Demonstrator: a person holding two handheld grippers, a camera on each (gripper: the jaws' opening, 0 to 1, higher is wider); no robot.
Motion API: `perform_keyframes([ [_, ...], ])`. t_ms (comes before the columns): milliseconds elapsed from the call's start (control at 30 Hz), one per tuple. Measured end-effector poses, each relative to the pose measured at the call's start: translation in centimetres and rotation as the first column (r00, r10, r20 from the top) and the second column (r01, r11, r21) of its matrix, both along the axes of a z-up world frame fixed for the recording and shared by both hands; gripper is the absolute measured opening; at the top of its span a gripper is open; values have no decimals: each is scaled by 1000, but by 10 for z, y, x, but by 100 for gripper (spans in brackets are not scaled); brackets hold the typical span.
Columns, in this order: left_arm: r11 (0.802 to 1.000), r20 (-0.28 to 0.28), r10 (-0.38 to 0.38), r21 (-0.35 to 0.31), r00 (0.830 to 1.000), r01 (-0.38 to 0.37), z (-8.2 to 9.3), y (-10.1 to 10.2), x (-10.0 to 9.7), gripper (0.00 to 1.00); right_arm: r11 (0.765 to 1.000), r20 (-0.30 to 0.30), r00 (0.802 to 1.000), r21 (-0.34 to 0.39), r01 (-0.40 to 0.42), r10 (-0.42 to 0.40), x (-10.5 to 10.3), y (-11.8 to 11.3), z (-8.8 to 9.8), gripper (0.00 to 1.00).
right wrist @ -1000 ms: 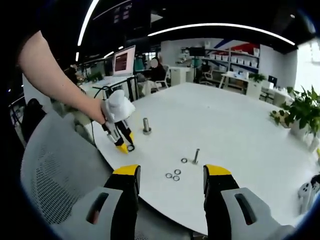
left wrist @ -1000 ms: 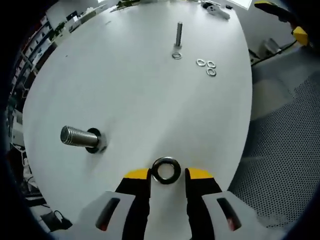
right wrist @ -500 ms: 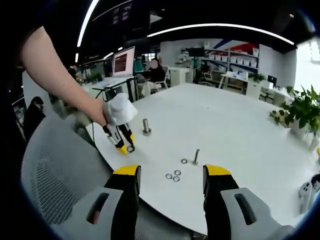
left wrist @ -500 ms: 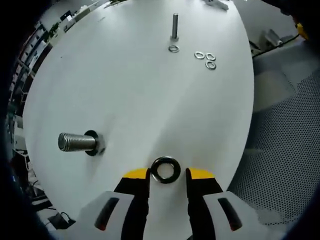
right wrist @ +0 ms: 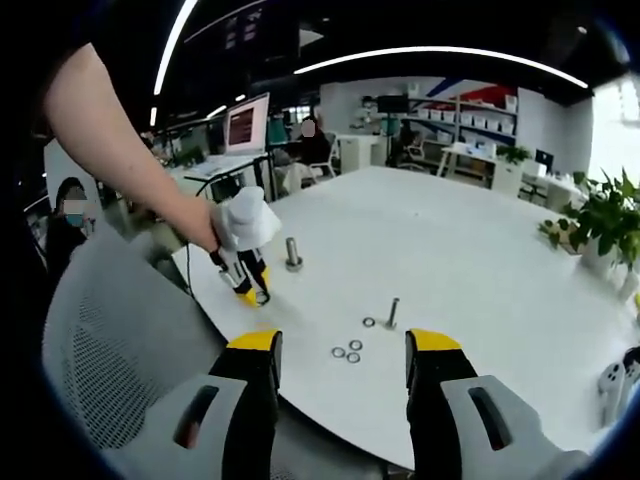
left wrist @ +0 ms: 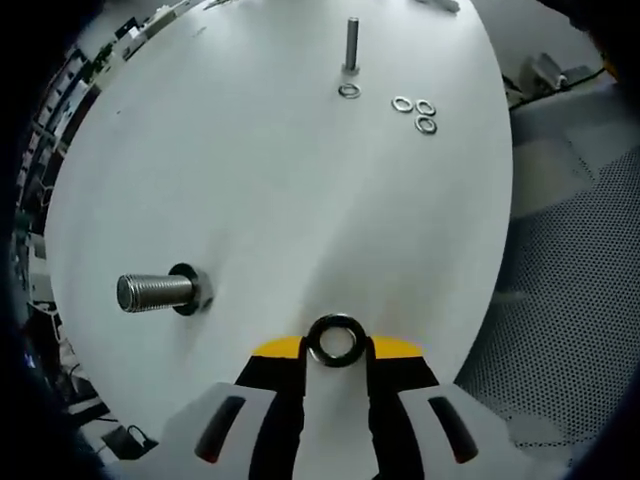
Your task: Place the washer onto the threaded stud by aligning its center hole with the stud, sliding it down to the base, and recovering from edge contact or off-axis alignment until the washer reaches the visible bottom stop.
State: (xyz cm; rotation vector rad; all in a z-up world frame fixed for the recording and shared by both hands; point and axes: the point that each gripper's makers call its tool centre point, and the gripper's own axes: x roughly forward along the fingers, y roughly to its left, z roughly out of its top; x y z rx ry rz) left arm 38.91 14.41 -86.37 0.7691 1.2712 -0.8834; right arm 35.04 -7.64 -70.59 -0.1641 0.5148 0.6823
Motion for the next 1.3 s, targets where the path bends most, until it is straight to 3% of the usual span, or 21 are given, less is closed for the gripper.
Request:
perform_keyframes([
  [400,996,45,42,-76,998,-39,2,3,-1,20,1000,-1,1000,-1,8,-8,0,-2,-1,52],
  [800,998,68,41,-50,997,-38,1,7,0,19,1000,-5,1000,-9,2,-2,0,-2,-2,52],
  [1300,994,141,74,-84,987,-62,24,14,20,19,1000,-4,1000,-8,4,-4,0,-2,-2,52],
])
